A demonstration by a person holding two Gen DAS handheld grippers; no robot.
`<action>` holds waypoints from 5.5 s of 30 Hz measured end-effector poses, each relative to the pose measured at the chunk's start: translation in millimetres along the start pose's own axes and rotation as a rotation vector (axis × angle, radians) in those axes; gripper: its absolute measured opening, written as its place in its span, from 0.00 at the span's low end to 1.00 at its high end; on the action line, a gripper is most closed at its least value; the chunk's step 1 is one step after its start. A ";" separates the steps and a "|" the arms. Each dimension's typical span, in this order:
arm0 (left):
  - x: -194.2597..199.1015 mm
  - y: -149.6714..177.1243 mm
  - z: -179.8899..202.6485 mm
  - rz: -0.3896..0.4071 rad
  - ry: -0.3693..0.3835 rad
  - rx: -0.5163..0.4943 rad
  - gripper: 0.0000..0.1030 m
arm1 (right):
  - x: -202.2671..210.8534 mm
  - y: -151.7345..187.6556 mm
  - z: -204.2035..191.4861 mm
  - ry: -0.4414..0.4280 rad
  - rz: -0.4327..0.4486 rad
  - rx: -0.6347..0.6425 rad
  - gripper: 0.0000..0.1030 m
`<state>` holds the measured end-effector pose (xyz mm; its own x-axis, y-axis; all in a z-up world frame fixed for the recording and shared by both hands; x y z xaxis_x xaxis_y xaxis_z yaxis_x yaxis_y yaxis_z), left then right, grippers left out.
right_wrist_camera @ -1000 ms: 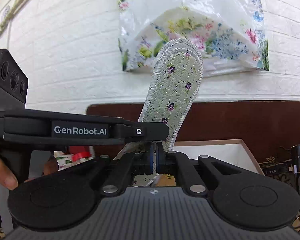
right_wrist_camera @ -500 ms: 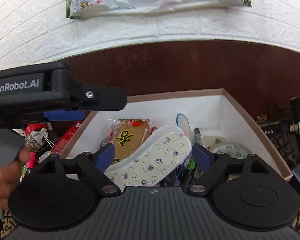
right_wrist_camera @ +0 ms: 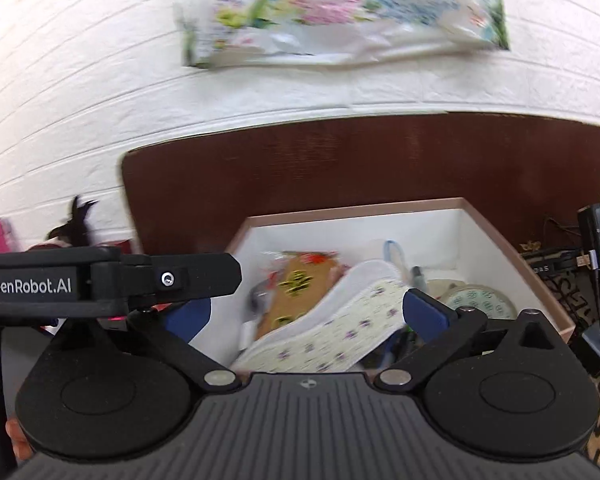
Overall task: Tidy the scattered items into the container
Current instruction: 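Reach the left gripper to the yellow medicine box and close on it, then lift the yellow medicine box with the left gripper, then carry the medicine box over the cardboard box with the left gripper, then open the left gripper to drop the medicine box into the box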
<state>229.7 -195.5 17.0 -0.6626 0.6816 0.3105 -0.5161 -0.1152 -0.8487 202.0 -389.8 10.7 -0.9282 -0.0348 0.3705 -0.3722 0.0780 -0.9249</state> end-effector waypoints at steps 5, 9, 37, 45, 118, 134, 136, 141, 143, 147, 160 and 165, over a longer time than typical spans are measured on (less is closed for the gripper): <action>65.4 42.6 -18.2 0.015 -0.052 0.087 1.00 | 31.3 30.6 -48.7 -0.103 -0.014 0.037 0.99; 118.8 81.8 -45.1 -0.004 -0.152 0.134 1.00 | 47.2 65.2 -94.6 -0.160 -0.053 0.097 0.99; 253.4 105.3 -221.2 0.057 -0.409 0.341 0.83 | 32.6 146.6 -310.5 -0.441 -0.290 0.337 0.74; 243.6 96.9 -247.7 0.007 -0.366 0.322 0.76 | 12.3 145.9 -351.0 -0.452 -0.284 0.381 0.70; 167.1 67.5 -65.2 -0.126 -0.066 0.073 0.56 | 97.7 98.2 -211.2 -0.198 -0.109 0.249 0.69; -20.8 -19.2 33.9 -0.145 0.157 -0.034 0.56 | 53.8 4.2 -35.7 0.060 0.074 0.145 0.69; -46.2 -24.2 38.4 -0.154 0.164 -0.043 0.57 | 40.9 -2.6 -17.2 0.083 0.071 0.140 0.69; -106.2 -31.0 43.2 -0.191 0.177 -0.034 0.59 | 3.1 -11.5 18.4 0.134 0.044 0.151 0.69; -129.5 -35.3 42.1 -0.203 0.183 -0.024 0.59 | -12.7 -14.5 32.4 0.151 0.028 0.156 0.69; -179.2 -49.9 40.3 -0.198 0.188 -0.008 0.61 | -42.4 -24.0 53.8 0.192 0.003 0.171 0.69; -211.7 -45.5 24.6 -0.275 0.090 -0.054 0.98 | -104.2 -17.0 69.7 0.307 -0.128 0.343 0.88; -171.2 -36.1 34.1 -0.250 0.124 -0.049 0.98 | -72.7 -3.6 46.6 0.301 -0.101 0.429 0.92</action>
<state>343.3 -332.7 9.1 -0.4448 0.7682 0.4605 -0.6266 0.1004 -0.7728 270.9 -434.0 -16.8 -0.8712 0.2714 0.4091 -0.4833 -0.3280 -0.8117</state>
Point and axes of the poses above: each gripper's, at about its wrist camera, not at the fingertips, and x roughly against the way its jaws point, z to its right, y to its underside, the point moved 2 cm from there along -x, roughly the way its jaws point, and after that the axes turned 7 degrees about y, right-handed, at the moved point
